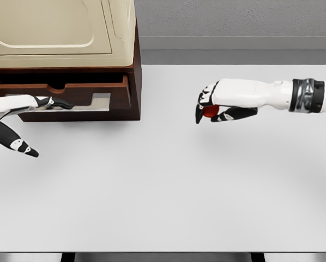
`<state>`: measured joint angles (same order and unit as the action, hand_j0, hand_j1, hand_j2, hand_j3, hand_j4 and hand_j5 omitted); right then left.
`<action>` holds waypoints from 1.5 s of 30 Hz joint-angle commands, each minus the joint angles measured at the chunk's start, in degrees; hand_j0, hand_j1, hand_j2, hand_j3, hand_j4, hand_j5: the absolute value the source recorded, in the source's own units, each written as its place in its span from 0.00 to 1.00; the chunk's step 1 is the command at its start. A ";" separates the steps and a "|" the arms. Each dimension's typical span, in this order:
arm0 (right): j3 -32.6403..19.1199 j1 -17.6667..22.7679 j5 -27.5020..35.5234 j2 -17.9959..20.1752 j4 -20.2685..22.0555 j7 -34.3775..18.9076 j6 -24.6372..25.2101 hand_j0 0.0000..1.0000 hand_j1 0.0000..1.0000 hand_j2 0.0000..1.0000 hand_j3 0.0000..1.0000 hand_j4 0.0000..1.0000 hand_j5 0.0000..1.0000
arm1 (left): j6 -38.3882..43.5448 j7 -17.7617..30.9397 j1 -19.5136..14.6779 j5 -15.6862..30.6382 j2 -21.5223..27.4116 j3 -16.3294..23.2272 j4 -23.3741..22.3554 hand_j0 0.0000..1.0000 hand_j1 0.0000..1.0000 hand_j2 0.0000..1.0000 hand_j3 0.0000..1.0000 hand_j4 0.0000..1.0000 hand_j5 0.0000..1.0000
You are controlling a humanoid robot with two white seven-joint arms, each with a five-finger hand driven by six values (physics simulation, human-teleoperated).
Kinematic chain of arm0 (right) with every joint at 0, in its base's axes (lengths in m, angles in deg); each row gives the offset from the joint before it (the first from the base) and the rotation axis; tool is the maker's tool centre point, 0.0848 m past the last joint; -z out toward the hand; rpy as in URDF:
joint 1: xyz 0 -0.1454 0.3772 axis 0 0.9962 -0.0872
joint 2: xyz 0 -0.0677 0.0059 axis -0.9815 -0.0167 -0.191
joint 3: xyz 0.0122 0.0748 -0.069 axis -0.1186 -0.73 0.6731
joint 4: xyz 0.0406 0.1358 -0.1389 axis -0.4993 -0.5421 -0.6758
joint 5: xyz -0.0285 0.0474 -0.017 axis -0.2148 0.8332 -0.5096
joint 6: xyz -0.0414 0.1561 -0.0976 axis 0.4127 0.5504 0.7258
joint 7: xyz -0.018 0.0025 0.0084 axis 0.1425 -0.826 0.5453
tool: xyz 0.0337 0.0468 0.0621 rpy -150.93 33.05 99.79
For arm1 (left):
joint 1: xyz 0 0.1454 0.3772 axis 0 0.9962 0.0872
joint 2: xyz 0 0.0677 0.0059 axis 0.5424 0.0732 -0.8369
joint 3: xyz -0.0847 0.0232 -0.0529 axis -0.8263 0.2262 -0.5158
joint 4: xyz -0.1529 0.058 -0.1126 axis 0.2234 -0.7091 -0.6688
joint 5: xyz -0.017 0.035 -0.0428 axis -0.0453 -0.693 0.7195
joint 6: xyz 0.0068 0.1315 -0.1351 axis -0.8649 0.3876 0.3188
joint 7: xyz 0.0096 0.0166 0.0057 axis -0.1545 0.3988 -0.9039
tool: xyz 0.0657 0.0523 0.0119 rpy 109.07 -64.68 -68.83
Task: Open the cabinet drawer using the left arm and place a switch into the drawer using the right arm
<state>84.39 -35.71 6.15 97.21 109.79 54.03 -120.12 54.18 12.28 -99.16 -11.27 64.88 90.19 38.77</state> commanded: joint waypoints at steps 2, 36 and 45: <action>-0.03 -0.18 0.48 -0.49 0.23 0.02 0.22 0.49 0.49 0.49 0.49 0.49 0.49 | 0.06 -0.01 0.00 0.60 0.58 -0.06 0.44 0.99 0.99 0.99 0.99 0.99 0.99; 0.06 -3.34 8.30 -4.71 0.05 0.02 5.67 0.49 0.49 0.49 0.49 0.49 0.49 | -0.12 -0.01 2.81 1.57 3.39 -0.06 1.67 0.98 0.98 0.98 0.98 0.98 0.98; 0.76 -4.22 8.30 -5.94 -0.04 0.02 5.67 0.49 0.49 0.49 0.49 0.49 0.49 | -0.21 -0.01 3.25 1.65 3.48 0.03 1.67 0.98 0.98 0.98 0.98 0.98 0.98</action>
<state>85.05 -40.19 14.07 91.47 109.80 54.02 -114.62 53.95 12.45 -95.91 -5.51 68.16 89.60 40.90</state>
